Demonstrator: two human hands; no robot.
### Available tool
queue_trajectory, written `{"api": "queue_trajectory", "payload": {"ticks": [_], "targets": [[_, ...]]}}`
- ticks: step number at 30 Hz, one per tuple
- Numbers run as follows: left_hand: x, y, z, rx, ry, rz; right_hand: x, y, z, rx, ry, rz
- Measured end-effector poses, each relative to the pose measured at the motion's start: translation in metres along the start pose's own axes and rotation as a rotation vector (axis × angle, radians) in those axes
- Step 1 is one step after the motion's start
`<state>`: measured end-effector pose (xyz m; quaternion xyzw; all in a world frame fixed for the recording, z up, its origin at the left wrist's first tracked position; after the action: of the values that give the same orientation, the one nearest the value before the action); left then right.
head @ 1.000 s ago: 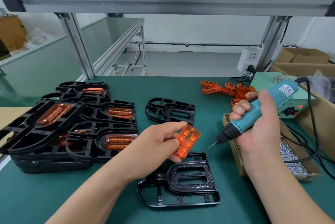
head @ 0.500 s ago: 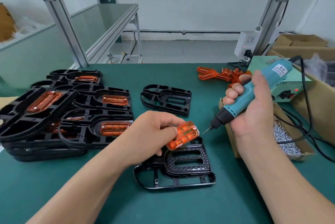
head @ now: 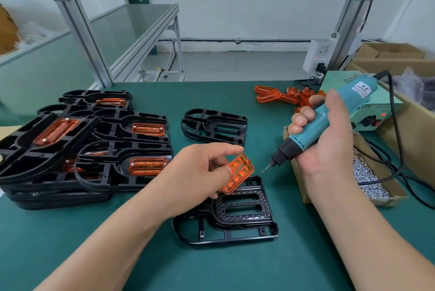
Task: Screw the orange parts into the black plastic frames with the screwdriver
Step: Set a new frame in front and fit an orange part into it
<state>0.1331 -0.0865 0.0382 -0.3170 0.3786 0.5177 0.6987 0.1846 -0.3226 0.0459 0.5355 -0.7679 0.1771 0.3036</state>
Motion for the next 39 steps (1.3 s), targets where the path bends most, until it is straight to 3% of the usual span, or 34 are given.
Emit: {"api": "queue_trajectory", "payload": {"ticks": [14, 19, 25, 35, 39], "targets": [[0.002, -0.003, 0.001, 0.037, 0.254, 0.073, -0.001, -0.001, 0.002, 0.002, -0.006, -0.005], [0.004, -0.006, 0.005, -0.03, 0.241, 0.073, -0.001, -0.002, 0.002, -0.005, -0.007, -0.009], [0.008, -0.008, 0.007, -0.108, 0.042, 0.092, 0.0, -0.003, 0.003, 0.003, -0.012, -0.009], [0.003, 0.006, 0.01, 0.082, -0.673, 0.013, -0.001, -0.002, 0.002, -0.002, -0.003, -0.024], [-0.003, 0.008, 0.011, 0.112, -0.736, 0.044, 0.001, -0.003, 0.003, -0.011, -0.008, -0.02]]}}
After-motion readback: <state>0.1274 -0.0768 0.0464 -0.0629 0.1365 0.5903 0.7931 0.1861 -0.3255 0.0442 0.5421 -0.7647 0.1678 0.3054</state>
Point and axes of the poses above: each hand's wrist, its own y-axis away from the middle knuckle, its own z-axis out of the back of the hand, x = y × z, the point moved 4 cm from there along -y, towards the middle knuckle, and after that the axes turned 8 degrees about -x, right-handed, at the moved point
